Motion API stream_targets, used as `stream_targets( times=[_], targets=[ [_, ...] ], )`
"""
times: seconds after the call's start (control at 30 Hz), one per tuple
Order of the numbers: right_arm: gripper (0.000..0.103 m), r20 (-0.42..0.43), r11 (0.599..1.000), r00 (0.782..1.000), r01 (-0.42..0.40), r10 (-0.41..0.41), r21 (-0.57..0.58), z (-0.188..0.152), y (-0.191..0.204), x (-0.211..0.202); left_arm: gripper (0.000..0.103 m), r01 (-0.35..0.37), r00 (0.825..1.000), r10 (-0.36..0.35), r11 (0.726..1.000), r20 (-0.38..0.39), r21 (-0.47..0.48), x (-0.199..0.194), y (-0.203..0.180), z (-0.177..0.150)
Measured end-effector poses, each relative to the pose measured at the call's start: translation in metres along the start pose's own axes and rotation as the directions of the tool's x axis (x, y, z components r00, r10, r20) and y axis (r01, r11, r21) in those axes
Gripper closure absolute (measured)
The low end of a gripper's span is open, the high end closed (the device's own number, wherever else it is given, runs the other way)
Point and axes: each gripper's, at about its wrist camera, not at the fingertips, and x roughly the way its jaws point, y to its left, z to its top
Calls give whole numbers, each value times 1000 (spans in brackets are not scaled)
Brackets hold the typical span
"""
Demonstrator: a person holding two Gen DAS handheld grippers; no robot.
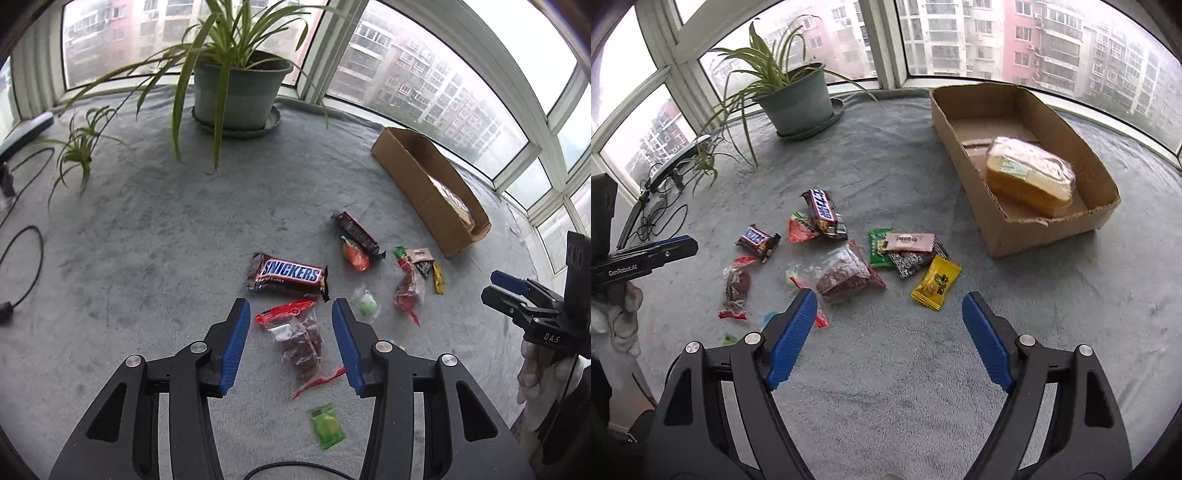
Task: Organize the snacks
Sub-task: 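Move left gripper to the Snickers bar while right gripper approaches yellow candy, then close left gripper on the Snickers bar while right gripper grasps yellow candy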
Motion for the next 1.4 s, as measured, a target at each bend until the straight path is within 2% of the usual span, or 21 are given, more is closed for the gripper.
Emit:
stream_targets(
  times=[0.07, 0.2, 0.43, 0.67, 0.83, 0.9, 1.03, 1.2, 1.3, 1.4],
  targets=[
    [20, -11, 999, 1000, 19, -18, 28, -3, -9, 6, 56, -12, 1000, 12, 1000, -9, -2, 6, 3, -2],
    [20, -38, 995, 997, 76, -74, 70, -2, -24, 21, 46, -31, 999, 32, 999, -18, 25, 17, 1, -3],
    [35, -86, 989, 993, 94, -85, 109, 11, -35, 46, 43, -32, 997, 33, 999, -67, 15, 43, -1, 0],
    [35, -112, 986, 990, 102, -88, 135, 15, -38, 58, 40, -79, 995, 81, 996, -58, 39, 58, -4, 7],
    [35, -115, 987, 988, 113, -99, 118, 20, -35, 63, 40, -106, 992, 112, 988, -54, 112, 69, -18, 9],
    [36, -119, 987, 987, 121, -108, 109, 22, -33, 66, 35, -122, 990, 131, 983, -58, 140, 75, -22, 8],
    [48, -145, 988, 982, 131, -118, 85, 23, -29, 75, 32, -132, 988, 142, 979, -55, 152, 82, -24, 7],
    [49, -150, 987, 978, 156, -148, 43, 24, -24, 80, 32, -126, 989, 137, 979, -58, 157, 81, -23, 0],
    [64, -156, 985, 973, 175, -171, 12, 24, -23, 80, 31, -128, 989, 138, 978, -48, 165, 81, -22, -1],
    [78, -159, 986, 973, 169, -165, 14, 23, -26, 78, 39, -127, 990, 136, 975, -37, 183, 82, -25, -3]
  ],
)
